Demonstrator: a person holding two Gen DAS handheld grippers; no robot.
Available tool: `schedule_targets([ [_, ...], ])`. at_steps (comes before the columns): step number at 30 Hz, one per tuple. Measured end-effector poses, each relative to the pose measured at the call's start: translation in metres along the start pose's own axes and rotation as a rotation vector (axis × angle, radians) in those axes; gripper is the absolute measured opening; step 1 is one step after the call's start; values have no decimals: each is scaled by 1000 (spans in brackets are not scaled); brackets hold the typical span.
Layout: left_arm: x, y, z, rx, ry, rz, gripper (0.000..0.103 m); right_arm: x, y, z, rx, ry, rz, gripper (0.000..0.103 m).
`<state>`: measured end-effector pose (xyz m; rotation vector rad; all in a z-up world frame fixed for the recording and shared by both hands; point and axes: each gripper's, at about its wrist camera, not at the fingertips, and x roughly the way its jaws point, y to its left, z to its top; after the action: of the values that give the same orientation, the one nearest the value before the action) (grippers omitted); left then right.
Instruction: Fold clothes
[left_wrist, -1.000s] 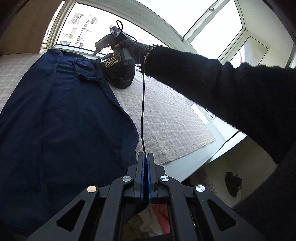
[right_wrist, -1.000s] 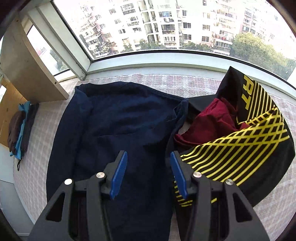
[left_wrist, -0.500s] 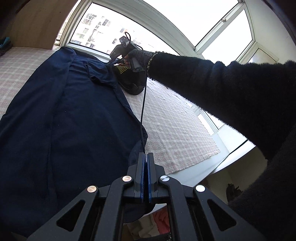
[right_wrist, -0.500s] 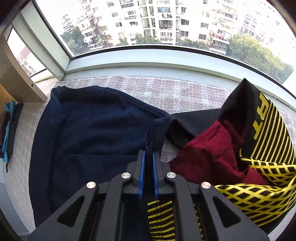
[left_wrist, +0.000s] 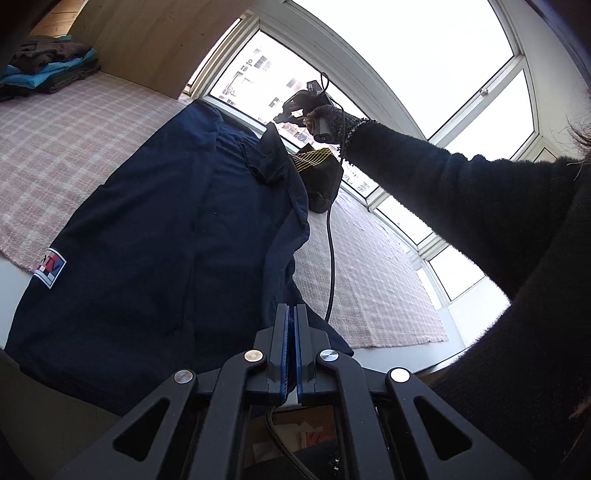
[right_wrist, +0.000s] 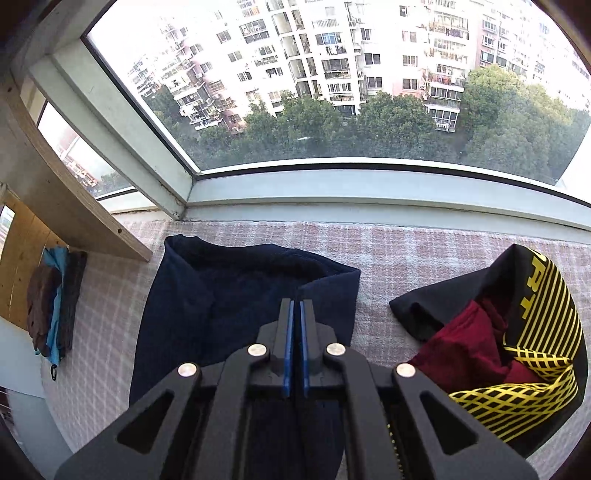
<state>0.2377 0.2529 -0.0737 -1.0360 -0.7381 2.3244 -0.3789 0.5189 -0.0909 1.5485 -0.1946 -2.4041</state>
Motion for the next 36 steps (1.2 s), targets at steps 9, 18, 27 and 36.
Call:
schedule_targets([
  [9,4,18,-6,-15,22,45,2,50,76,1,-224,155,-142,15],
  [18,15,18,3,4,46,-10,2,66,39,-21,-260,311,-354,25],
  [27,24,21,7,17,80,-9,2,80,16,-7,-123,237,-313,35],
  [36,27,20,9,28,97,-18,2,93,-14,-6,-10,253,-278,34],
])
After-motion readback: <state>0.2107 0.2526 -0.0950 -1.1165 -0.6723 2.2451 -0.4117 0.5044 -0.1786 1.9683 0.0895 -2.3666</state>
